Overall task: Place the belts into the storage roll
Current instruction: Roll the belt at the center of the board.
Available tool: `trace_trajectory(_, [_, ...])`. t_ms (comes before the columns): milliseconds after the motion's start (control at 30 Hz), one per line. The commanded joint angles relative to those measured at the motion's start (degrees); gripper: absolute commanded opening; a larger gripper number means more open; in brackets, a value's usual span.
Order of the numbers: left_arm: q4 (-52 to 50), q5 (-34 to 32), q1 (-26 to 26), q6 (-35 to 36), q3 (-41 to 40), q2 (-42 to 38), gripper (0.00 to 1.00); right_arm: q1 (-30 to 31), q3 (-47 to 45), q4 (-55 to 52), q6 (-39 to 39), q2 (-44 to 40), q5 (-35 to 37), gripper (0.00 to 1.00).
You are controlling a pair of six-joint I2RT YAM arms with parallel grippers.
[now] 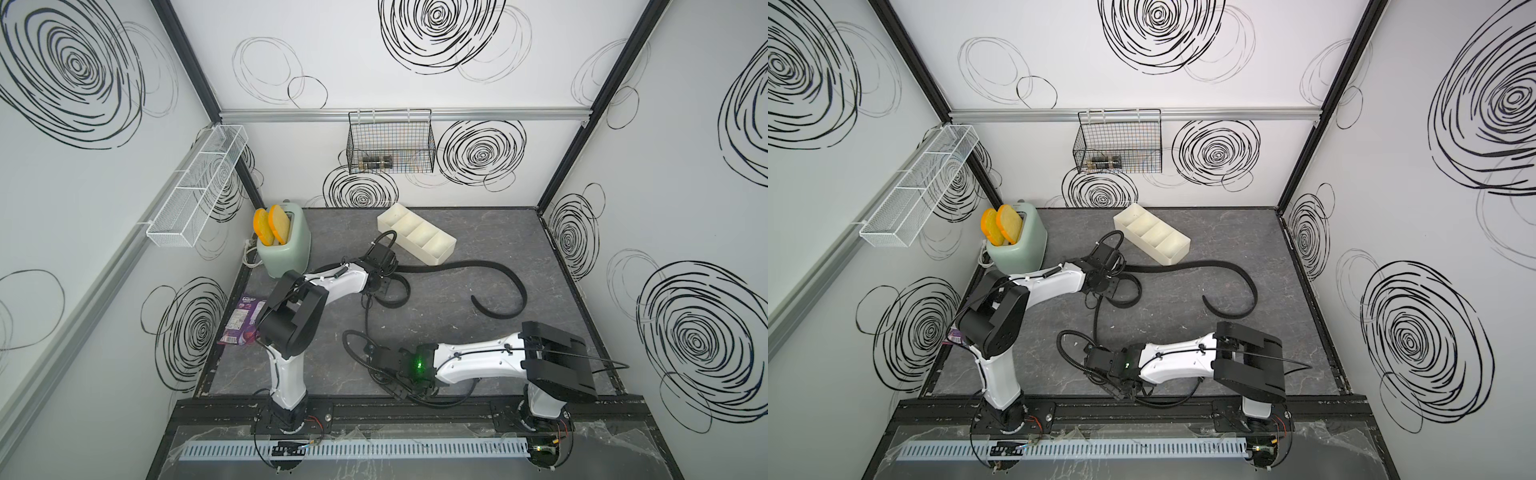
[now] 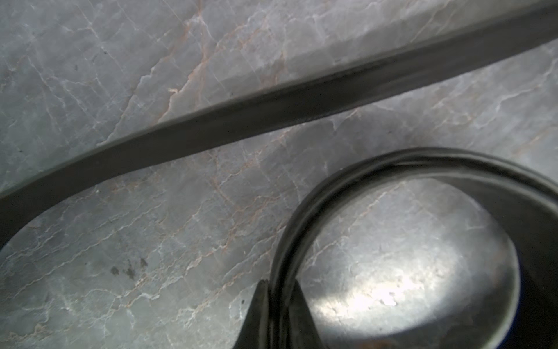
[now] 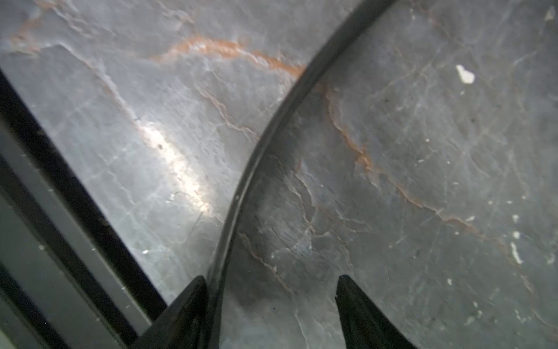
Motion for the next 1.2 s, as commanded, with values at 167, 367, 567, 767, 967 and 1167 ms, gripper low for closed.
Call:
trace_trajectory(167, [-5.0, -2.9, -0.08, 1.45, -2.91, -0.67, 0.0, -8.58, -5.41, -8.53, -1.89, -4.39, 12.96, 0.48])
trace_trajectory(367, [-5.88, -3.99, 0.11, 1.55, -3.4, -0.92, 0.0, -24.54, -6.71, -10.2, -6.05, -6.72, 11.85, 0.48])
trace_trajectory(567, [-6.28, -4.31, 0.01, 1.18, -5.39, -2.36, 0.0, -32.68, 1.36, -12.63, -8.17, -0.75, 13.38, 0.54])
trace_trajectory(767, [-6.36, -4.66, -0.41, 0.34, -7.12, -3.74, 0.0, -34.64, 6.43, -13.03, 0.59, -5.49, 6.34, 0.68])
trace_trajectory(967, [-6.12, -5.54, -1.06, 0.49, -8.01, -4.65, 0.0, -38.7, -6.02, -0.94, 33.47, -21.37, -5.38, 0.9])
trace_trajectory(1167, [-5.75, -6.18, -2.88, 0.93, -8.79, -5.58, 0.0, -43.06, -15.86, 2.67, 47.12, -32.9, 1.54, 0.98])
